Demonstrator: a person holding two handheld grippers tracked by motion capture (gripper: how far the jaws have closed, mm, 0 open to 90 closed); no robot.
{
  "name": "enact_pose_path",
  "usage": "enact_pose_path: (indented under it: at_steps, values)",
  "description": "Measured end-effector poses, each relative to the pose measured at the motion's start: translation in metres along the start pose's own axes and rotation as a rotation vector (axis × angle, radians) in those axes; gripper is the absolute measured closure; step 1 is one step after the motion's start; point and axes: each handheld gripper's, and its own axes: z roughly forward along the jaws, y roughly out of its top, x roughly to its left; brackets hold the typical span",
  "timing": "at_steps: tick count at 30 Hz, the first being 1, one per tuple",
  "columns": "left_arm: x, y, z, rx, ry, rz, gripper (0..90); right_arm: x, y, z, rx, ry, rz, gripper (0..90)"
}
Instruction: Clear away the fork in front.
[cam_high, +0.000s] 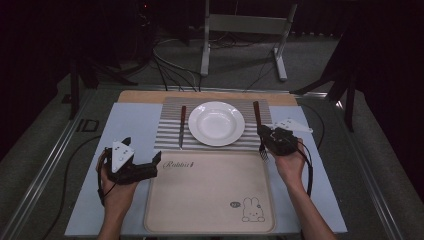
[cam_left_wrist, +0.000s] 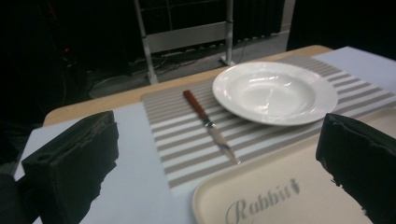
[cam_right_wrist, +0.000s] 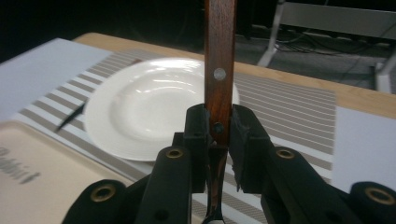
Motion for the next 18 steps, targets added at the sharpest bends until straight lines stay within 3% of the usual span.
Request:
enact_pose_path:
  at_steps: [14,18]
  values:
    - [-0.026,0.033,0.028,0.004,-0.042,0.024,0.0,0.018,-0.003,-0.012,-0.049,0.061,0.005,78.0]
    - [-0.033,0.039,0.037,-0.002,-0.067,0.014,0.0,0.023,-0.004,-0.014,-0.057,0.07,0.009,78.0]
